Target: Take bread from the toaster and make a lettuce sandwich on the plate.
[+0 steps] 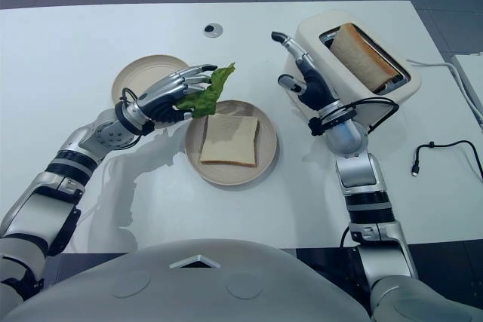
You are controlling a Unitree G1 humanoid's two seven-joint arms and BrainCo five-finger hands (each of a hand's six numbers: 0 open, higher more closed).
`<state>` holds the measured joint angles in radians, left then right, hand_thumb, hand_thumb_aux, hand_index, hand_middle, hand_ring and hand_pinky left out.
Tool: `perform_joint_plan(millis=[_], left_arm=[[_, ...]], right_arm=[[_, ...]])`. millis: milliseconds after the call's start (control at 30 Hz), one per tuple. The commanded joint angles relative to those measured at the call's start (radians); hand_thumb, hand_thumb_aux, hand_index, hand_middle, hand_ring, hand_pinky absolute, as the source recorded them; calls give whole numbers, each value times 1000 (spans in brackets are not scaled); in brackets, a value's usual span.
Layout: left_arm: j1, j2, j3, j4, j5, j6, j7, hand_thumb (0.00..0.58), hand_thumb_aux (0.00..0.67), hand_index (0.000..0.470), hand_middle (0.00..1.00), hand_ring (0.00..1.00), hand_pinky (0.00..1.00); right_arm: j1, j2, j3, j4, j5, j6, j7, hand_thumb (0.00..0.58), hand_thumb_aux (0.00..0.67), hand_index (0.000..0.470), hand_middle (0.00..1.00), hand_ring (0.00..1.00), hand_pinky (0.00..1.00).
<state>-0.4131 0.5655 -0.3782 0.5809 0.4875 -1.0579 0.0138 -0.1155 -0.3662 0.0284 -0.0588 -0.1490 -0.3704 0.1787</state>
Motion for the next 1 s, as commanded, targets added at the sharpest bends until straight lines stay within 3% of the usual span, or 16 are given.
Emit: perform_joint_plan(millis=[33, 100, 200, 233, 300, 333, 400, 433, 533, 567, 600, 633, 667, 700, 833, 1000], left_arm=[[37, -20, -54, -6, 2, 28, -107, 543, 502, 352, 0, 0, 0], [39, -36, -70, 12, 17, 48, -141, 494, 413, 289, 0, 0, 0], [36, -65, -90, 27, 57, 74, -156, 454, 357, 251, 0, 0, 0], [37, -70, -93, 28, 67, 79, -158, 385, 281, 197, 0, 0, 0], [38, -72, -100, 31, 77, 85, -169, 187, 118, 83, 0, 0, 0], [38, -72, -101, 31, 78, 85, -173, 198, 126, 88, 0, 0, 0], [37, -68, -94, 31, 79, 84, -170, 374, 271, 190, 0, 0, 0], [36, -66, -89, 30, 78, 84, -168, 432, 331, 232, 0, 0, 0], [39, -56, -76, 19, 58, 71, -172, 464, 370, 260, 0, 0, 0], [43, -52, -70, 6, 37, 60, -177, 449, 352, 247, 0, 0, 0], [48, -49, -64, -8, 10, 47, -184, 371, 268, 188, 0, 0, 0], [52, -47, -57, -21, -17, 34, -191, 148, 92, 65, 0, 0, 0], [55, -45, -50, -34, -45, 22, -197, 45, 26, 18, 0, 0, 0], [57, -44, -42, -43, -71, 11, -202, 0, 0, 0, 0, 0, 0], [63, -45, -26, -75, -170, -13, -243, 0, 0, 0, 0, 0, 0], [59, -54, -13, -74, -210, -13, -281, 0, 0, 0, 0, 0, 0]], right_arm=[[6, 21, -21, -78, 112, -21, 32, 0, 0, 0, 0, 0, 0], [15, 25, -20, -101, 141, -39, 51, 0, 0, 0, 0, 0, 0], [29, 29, -22, -144, 191, -49, 80, 0, 0, 0, 0, 0, 0], [33, 30, -22, -153, 201, -53, 89, 0, 0, 0, 0, 0, 0], [38, 31, -21, -164, 214, -55, 100, 0, 0, 0, 0, 0, 0], [40, 32, -21, -167, 216, -55, 104, 0, 0, 0, 0, 0, 0], [44, 33, -22, -172, 220, -56, 112, 0, 0, 0, 0, 0, 0], [46, 33, -23, -176, 223, -57, 116, 0, 0, 0, 0, 0, 0], [52, 27, -30, -205, 240, -61, 129, 0, 0, 0, 0, 0, 0], [53, 20, -44, -223, 247, -62, 130, 0, 0, 0, 0, 0, 0], [54, 8, -70, -243, 258, -60, 130, 0, 0, 0, 0, 0, 0], [53, -6, -101, -259, 264, -57, 128, 0, 0, 0, 0, 0, 0], [52, -23, -136, -269, 270, -55, 128, 0, 0, 0, 0, 0, 0], [51, -42, -174, -275, 274, -53, 128, 0, 0, 0, 0, 0, 0], [51, -125, -312, -231, 232, -69, 119, 0, 0, 0, 0, 0, 0], [72, -302, -375, 16, -153, -90, 17, 0, 0, 0, 0, 0, 0]])
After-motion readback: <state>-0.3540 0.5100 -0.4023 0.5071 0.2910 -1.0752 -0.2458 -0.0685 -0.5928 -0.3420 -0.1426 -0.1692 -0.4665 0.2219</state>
